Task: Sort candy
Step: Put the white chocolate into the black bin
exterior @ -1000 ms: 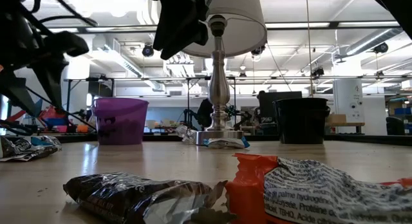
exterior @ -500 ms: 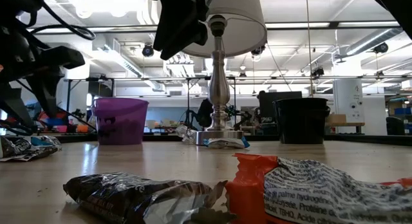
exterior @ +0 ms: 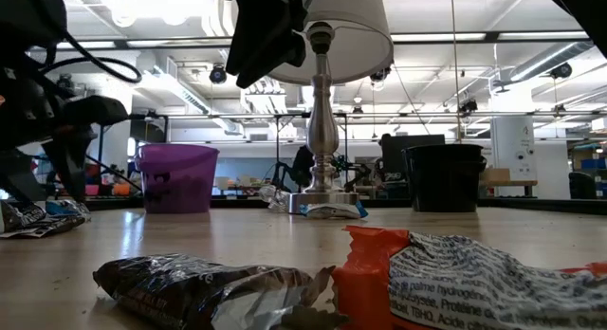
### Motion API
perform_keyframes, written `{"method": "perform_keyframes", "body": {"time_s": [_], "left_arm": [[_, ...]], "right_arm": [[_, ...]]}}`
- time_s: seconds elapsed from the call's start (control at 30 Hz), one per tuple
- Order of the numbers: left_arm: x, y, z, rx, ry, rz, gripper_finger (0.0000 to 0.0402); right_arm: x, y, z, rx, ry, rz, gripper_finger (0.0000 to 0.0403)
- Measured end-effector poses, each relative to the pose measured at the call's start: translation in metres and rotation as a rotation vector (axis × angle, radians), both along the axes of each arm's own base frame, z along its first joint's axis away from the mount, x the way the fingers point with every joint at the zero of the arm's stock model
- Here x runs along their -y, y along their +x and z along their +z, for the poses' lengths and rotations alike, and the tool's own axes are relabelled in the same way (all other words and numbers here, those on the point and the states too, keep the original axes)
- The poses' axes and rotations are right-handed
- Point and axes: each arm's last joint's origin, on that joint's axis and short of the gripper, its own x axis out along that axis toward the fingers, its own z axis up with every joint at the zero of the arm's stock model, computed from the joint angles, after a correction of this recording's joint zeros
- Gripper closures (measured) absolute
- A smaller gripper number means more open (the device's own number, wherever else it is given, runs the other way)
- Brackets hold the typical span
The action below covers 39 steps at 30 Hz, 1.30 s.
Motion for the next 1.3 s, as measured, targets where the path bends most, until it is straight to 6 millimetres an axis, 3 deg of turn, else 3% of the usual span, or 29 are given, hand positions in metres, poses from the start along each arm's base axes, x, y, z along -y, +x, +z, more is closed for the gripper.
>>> {"method": "perform_keyframes", "body": {"time_s": [0.3,0.7,0.83,1.07,1.3], "left_arm": [[0.004,0.008,-0.015,-0.064,0.038,0.004,0.0257],[0.014,0.027,-0.004,-0.169,0.126,-0.211,0.0390],[0.016,0.031,0.001,-0.166,0.137,-0.262,0.0396],[0.019,0.035,0.027,-0.145,0.176,-0.411,0.0400],[0.021,0.039,0.079,-0.110,0.242,-0.637,0.0400]], "right_arm": [[0.000,0.000,0.000,0.000,0.000,0.000,0.0241],[0.000,0.000,0.000,0.004,0.003,-0.006,0.0241],[0.000,0.001,0.000,0.007,0.010,-0.017,0.0241],[0.000,0.004,0.002,0.046,0.014,-0.017,0.0241],[-0.001,0.007,0.004,0.076,0.048,-0.063,0.0241]]}}
